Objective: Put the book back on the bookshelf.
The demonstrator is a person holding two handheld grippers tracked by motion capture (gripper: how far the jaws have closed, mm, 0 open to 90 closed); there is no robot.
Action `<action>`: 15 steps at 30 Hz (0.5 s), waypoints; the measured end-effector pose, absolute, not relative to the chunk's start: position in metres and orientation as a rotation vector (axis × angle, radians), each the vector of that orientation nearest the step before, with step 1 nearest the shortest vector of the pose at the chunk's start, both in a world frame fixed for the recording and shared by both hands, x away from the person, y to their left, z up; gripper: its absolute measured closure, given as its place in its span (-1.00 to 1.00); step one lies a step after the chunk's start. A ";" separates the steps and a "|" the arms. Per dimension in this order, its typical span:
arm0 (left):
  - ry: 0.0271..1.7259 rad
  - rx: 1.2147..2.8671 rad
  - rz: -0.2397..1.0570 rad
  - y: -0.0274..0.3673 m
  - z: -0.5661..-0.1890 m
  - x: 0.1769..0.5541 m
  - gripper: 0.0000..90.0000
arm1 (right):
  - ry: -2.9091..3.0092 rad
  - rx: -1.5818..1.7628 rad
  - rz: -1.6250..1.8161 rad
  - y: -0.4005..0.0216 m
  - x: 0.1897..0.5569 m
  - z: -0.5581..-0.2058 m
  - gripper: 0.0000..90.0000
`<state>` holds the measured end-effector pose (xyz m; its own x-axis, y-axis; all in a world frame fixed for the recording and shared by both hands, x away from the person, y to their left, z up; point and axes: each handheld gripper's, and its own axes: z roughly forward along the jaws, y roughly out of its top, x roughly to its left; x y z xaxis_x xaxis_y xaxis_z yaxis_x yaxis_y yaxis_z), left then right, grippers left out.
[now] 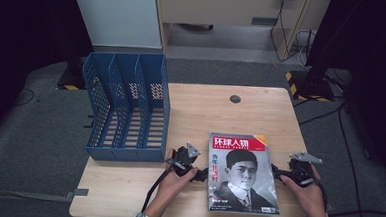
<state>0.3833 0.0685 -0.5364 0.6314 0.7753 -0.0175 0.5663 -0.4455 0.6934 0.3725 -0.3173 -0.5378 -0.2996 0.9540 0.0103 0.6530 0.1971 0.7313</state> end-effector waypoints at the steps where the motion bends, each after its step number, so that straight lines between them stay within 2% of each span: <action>1: 1.034 2.168 0.379 0.069 -0.536 0.383 -0.99 | 2.032 1.502 0.888 -0.318 0.373 -0.537 -0.63; 4: 1.053 2.125 0.343 0.070 -0.533 0.382 -0.82 | 2.024 1.507 0.884 -0.320 0.372 -0.534 -0.55; 5: 1.071 2.115 0.341 0.071 -0.531 0.380 -0.83 | 1.981 1.509 0.905 -0.325 0.371 -0.529 -0.43; 7: 1.078 2.096 0.384 0.073 -0.528 0.378 -0.81 | 1.948 1.507 0.924 -0.327 0.369 -0.522 -0.34; 9: 1.081 2.050 0.371 0.076 -0.523 0.377 -0.77 | 1.930 1.499 0.949 -0.328 0.366 -0.516 -0.22; 10: 1.081 2.050 0.371 0.076 -0.523 0.377 -0.76 | 1.930 1.499 0.949 -0.328 0.366 -0.516 -0.22; 11: 1.054 2.019 0.347 0.077 -0.516 0.373 -0.75 | 1.922 1.476 1.012 -0.325 0.361 -0.506 -0.08; 15: 0.956 2.003 0.306 0.068 -0.505 0.358 -0.63 | 1.959 1.402 1.137 -0.309 0.353 -0.496 -0.04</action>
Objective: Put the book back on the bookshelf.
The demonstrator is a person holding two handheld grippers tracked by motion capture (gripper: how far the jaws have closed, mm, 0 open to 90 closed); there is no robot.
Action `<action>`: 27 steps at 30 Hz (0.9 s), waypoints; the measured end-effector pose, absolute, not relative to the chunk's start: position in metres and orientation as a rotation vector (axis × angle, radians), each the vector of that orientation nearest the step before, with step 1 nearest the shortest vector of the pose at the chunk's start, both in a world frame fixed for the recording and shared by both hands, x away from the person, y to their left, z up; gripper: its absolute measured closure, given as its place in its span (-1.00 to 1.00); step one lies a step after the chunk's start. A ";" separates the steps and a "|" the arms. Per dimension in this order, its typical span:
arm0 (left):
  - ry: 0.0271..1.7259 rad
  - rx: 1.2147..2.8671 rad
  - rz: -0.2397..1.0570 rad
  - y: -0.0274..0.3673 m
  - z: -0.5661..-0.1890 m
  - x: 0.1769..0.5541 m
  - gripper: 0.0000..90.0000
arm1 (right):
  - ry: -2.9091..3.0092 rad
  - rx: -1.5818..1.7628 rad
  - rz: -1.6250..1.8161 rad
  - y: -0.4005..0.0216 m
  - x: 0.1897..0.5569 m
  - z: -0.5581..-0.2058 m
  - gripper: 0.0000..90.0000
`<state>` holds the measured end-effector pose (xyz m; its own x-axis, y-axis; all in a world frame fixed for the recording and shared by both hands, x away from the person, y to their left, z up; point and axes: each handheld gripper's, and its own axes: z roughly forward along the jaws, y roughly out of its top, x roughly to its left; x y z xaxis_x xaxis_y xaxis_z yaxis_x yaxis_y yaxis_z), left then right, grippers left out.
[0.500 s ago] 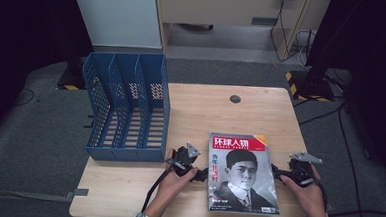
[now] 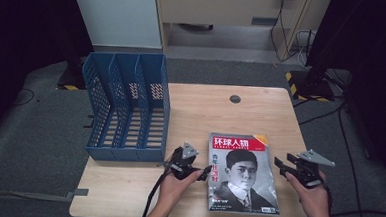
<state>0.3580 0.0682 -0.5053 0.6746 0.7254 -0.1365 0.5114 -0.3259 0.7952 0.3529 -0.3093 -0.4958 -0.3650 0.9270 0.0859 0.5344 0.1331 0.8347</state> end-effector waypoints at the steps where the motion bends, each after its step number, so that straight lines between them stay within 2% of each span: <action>1: 0.933 1.997 0.295 0.064 -0.504 0.354 -0.57 | 1.976 1.379 1.158 -0.306 0.352 -0.495 -0.04; 5: 0.900 2.011 0.277 0.056 -0.504 0.349 -0.41 | 2.024 1.333 1.197 -0.291 0.351 -0.494 -0.10; 6: 0.887 2.025 0.266 0.053 -0.505 0.349 -0.32 | 2.064 1.329 1.165 -0.284 0.353 -0.498 -0.19; 8: 0.886 2.040 0.241 0.051 -0.508 0.349 -0.31 | 2.090 1.348 1.155 -0.281 0.355 -0.502 -0.23; 11: 0.894 2.044 0.203 0.050 -0.512 0.350 -0.38 | 2.121 1.364 1.167 -0.276 0.357 -0.506 -0.25; 14: 0.907 2.042 0.142 0.049 -0.515 0.353 -0.54 | 2.150 1.341 1.135 -0.267 0.357 -0.508 -0.41; 17: 0.912 2.032 0.112 0.049 -0.517 0.354 -0.58 | 2.151 1.323 1.132 -0.267 0.357 -0.508 -0.33; 18: 0.917 2.021 0.040 0.051 -0.520 0.357 -0.58 | 2.159 1.285 1.131 -0.266 0.357 -0.507 -0.27; 21: 0.920 2.009 0.021 0.051 -0.521 0.358 -0.53 | 2.166 1.263 1.136 -0.263 0.357 -0.507 -0.24; 27: 0.943 2.025 0.115 0.059 -0.510 0.357 -0.21 | 2.216 1.182 1.146 -0.256 0.356 -0.507 -0.11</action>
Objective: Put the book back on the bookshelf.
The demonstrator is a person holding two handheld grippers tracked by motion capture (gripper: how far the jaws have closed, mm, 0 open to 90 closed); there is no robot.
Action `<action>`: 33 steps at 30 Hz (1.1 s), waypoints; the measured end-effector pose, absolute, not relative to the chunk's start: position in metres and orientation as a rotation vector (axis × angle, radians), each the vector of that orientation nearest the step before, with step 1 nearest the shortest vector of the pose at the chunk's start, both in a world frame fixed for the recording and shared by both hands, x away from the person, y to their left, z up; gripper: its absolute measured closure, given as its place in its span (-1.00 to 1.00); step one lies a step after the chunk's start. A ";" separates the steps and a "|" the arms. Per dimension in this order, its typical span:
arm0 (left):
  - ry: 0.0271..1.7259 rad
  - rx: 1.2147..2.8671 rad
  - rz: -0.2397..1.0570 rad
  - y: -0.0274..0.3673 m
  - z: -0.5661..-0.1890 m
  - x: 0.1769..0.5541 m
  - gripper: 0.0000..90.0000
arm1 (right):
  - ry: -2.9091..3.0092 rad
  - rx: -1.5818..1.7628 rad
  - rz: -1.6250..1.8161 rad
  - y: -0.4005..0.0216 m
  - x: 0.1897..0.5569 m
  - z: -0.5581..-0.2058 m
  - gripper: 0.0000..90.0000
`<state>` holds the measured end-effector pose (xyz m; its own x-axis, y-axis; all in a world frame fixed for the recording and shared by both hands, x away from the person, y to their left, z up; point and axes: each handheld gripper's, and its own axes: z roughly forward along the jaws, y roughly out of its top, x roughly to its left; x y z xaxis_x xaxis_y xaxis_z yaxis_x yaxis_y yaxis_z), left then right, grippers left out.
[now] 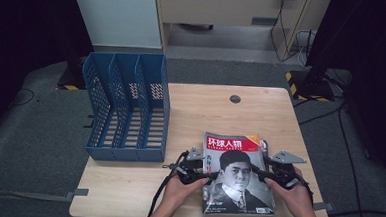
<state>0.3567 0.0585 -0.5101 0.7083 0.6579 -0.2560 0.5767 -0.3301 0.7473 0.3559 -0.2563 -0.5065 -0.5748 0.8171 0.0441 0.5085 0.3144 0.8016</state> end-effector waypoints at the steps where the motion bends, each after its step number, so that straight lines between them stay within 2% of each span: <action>1: 0.945 2.026 0.126 0.060 -0.509 0.357 -0.15 | 2.214 1.182 1.154 -0.255 0.356 -0.507 -0.10; 4: 0.964 2.019 0.123 0.066 -0.506 0.359 -0.05 | 2.239 1.145 1.155 -0.252 0.355 -0.507 -0.05; 7: 0.962 2.007 0.112 0.069 -0.504 0.359 0.16 | 2.261 1.119 1.171 -0.246 0.354 -0.507 -0.04; 8: 0.959 2.009 0.096 0.070 -0.504 0.359 0.16 | 2.261 1.119 1.171 -0.246 0.354 -0.507 -0.04; 9: 0.959 2.009 0.091 0.070 -0.503 0.357 0.28 | 2.278 1.098 1.178 -0.242 0.355 -0.508 -0.05; 16: 0.962 2.031 0.060 0.070 -0.501 0.359 0.34 | 2.262 1.199 1.191 -0.241 0.370 -0.508 -0.27; 18: 0.948 2.059 0.055 0.069 -0.499 0.360 0.27 | 2.270 1.198 1.192 -0.235 0.373 -0.508 -0.34; 23: 0.916 2.105 0.068 0.066 -0.494 0.369 -0.16 | 2.274 1.166 1.165 -0.229 0.376 -0.508 -0.32; 27: 0.946 2.047 0.024 0.069 -0.485 0.383 -0.23 | 2.282 1.135 1.158 -0.228 0.375 -0.508 -0.27; 33: 0.990 2.039 -0.041 0.069 -0.484 0.409 -0.20 | 2.284 1.108 1.160 -0.229 0.375 -0.508 -0.17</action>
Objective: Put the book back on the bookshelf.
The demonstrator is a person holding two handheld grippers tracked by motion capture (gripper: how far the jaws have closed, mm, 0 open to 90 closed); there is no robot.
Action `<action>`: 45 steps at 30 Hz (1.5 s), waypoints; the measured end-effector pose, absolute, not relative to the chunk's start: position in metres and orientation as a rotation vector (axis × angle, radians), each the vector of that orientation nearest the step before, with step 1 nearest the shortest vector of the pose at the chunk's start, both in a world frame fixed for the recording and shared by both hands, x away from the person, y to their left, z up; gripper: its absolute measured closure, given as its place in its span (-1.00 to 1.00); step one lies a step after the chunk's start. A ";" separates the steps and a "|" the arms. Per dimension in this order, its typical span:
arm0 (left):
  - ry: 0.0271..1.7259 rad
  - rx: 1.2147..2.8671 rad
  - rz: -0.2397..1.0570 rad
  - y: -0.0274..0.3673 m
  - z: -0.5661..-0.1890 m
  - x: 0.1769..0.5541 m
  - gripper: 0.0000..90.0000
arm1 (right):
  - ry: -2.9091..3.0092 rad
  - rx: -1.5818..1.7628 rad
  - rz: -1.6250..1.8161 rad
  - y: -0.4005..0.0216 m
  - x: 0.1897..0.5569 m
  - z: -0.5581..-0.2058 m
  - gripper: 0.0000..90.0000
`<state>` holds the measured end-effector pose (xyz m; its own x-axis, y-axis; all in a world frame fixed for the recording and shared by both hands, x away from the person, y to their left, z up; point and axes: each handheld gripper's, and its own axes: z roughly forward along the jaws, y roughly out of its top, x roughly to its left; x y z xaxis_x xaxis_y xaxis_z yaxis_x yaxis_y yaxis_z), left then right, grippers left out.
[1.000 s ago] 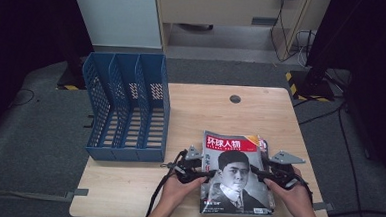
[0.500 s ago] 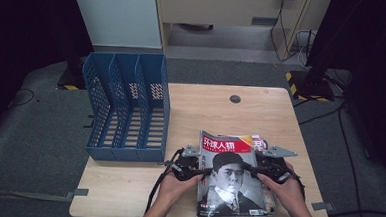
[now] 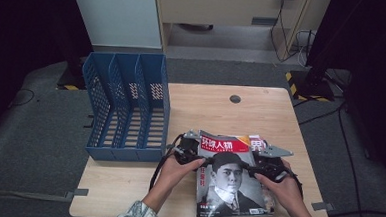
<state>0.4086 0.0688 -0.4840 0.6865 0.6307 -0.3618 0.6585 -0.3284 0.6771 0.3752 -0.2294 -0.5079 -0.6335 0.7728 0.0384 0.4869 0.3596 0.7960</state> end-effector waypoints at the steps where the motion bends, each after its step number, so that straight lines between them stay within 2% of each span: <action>1: 1.002 2.030 -0.058 0.068 -0.485 0.412 -0.18 | 2.286 1.104 1.158 -0.229 0.375 -0.508 -0.16; 10: 1.047 2.032 -0.083 0.066 -0.485 0.424 0.43 | 2.302 1.040 1.153 -0.227 0.373 -0.507 -0.02; 12: 1.050 2.025 -0.100 0.068 -0.485 0.425 0.51 | 2.311 1.073 1.163 -0.228 0.376 -0.507 -0.04; 14: 1.049 2.024 -0.114 0.068 -0.485 0.426 0.55 | 2.314 1.092 1.168 -0.228 0.381 -0.507 -0.15; 17: 1.045 2.031 -0.122 0.068 -0.482 0.427 0.56 | 2.320 1.126 1.174 -0.224 0.387 -0.508 -0.31; 24: 1.053 2.016 -0.149 0.064 -0.478 0.435 0.22 | 2.300 1.113 1.170 -0.222 0.385 -0.509 -0.28; 27: 1.077 1.989 -0.175 0.061 -0.478 0.439 0.13 | 2.291 1.083 1.157 -0.221 0.383 -0.509 -0.24; 34: 1.063 2.024 -0.189 0.052 -0.477 0.448 0.11 | 2.281 1.042 1.144 -0.221 0.382 -0.509 -0.12; 40: 1.079 2.015 -0.210 0.047 -0.481 0.455 0.13 | 2.275 1.048 1.153 -0.222 0.382 -0.509 -0.10; 43: 1.095 2.022 -0.194 0.045 -0.483 0.457 0.22 | 2.275 1.062 1.166 -0.223 0.382 -0.510 -0.11; 45: 1.094 2.031 -0.186 0.045 -0.483 0.458 0.38 | 2.274 1.072 1.173 -0.224 0.382 -0.510 -0.11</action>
<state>0.4577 0.0447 -0.4832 0.6145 0.6362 -0.4664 0.7548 -0.3023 0.5821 0.3823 -0.2238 -0.5103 -0.6447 0.7642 0.0217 0.4607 0.3657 0.8087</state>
